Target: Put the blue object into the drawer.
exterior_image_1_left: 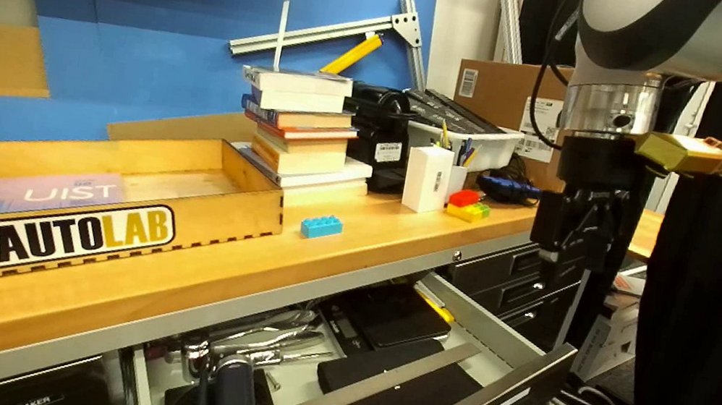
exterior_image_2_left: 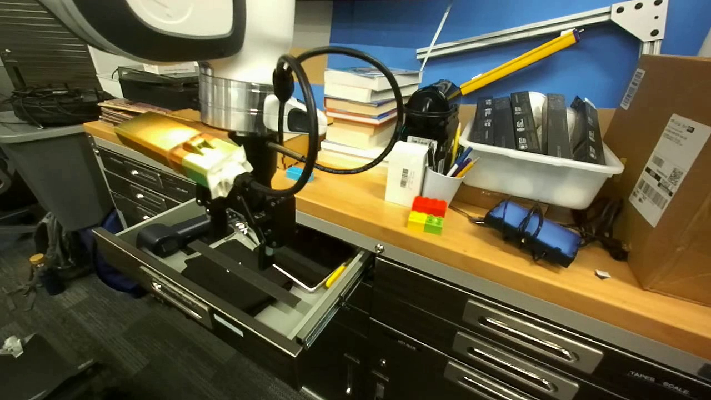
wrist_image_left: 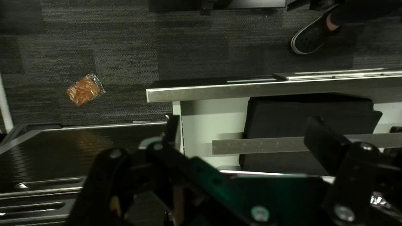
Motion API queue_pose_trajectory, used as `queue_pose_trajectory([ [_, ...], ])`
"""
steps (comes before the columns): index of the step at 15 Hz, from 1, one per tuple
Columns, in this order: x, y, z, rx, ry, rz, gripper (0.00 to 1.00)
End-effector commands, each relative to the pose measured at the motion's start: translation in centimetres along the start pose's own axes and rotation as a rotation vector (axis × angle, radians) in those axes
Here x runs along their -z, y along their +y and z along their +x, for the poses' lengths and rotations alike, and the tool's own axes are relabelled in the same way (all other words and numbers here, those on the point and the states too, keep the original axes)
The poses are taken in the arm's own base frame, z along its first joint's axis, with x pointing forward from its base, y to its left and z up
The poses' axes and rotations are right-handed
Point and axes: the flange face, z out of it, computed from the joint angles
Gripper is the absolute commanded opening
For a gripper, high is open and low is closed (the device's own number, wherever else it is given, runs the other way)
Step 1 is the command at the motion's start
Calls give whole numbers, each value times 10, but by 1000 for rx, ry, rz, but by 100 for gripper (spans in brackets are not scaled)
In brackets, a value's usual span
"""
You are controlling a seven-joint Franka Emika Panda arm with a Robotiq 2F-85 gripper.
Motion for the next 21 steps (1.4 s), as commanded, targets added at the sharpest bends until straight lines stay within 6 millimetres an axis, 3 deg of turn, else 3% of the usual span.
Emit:
queue_pose_trajectory([
  [1,11,-20,27,-114,110,-12,100],
  [6,23,-98,89,-158,210,-35,100],
  [10,21,-163,129,-203,202,-93,100],
  [13,14,-209,154,-139,243,-137,100],
  [17,9,-244,189,-16,328,-163,100],
  [21,6,-259,222,43,349,-167,100],
])
